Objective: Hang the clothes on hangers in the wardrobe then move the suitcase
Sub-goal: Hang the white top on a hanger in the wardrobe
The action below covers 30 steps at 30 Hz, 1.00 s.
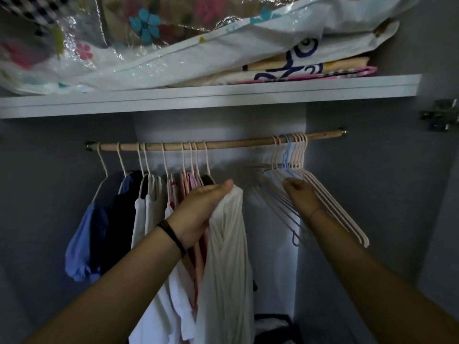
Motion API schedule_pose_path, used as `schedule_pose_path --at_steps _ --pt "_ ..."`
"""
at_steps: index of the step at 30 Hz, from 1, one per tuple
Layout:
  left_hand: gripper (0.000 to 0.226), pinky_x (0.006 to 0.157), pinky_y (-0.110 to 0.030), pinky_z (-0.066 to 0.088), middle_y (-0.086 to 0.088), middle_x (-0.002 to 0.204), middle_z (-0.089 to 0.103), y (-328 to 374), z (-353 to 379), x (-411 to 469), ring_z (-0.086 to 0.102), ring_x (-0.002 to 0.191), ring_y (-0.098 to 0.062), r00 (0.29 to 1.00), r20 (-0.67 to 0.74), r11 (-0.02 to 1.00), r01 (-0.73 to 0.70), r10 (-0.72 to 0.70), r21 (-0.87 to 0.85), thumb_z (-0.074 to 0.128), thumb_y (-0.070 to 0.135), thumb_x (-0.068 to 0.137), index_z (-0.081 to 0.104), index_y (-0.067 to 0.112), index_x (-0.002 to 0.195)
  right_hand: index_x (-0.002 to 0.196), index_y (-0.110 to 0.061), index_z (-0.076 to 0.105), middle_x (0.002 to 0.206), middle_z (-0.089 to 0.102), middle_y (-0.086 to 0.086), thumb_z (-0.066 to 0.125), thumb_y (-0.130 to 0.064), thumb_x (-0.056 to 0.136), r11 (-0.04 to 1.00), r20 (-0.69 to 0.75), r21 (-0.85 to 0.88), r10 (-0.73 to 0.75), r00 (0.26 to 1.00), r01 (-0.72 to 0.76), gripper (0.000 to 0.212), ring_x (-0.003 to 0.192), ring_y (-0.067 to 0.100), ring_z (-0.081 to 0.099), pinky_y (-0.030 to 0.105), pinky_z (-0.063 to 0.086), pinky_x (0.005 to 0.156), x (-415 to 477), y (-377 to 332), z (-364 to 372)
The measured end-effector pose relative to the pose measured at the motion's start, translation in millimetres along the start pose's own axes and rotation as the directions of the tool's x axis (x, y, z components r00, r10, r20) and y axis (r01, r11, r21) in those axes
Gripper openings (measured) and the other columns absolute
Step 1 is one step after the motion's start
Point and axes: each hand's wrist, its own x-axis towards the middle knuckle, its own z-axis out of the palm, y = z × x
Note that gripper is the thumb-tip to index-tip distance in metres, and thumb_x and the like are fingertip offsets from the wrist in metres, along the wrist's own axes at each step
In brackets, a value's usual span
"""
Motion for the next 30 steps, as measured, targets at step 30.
schedule_pose_path --at_steps 30 --pt "0.020 0.065 -0.020 0.054 -0.002 0.076 0.074 -48.2 8.5 -18.4 0.070 0.071 -0.011 0.985 0.127 0.982 0.098 -0.119 0.159 0.057 0.023 0.092 0.072 0.011 0.085 0.087 -0.011 0.068 0.042 0.033 -0.010 0.047 -0.020 0.097 0.950 -0.012 0.299 0.092 0.996 -0.084 0.025 0.039 0.003 0.025 0.016 0.023 0.037 -165.1 31.1 -38.1"
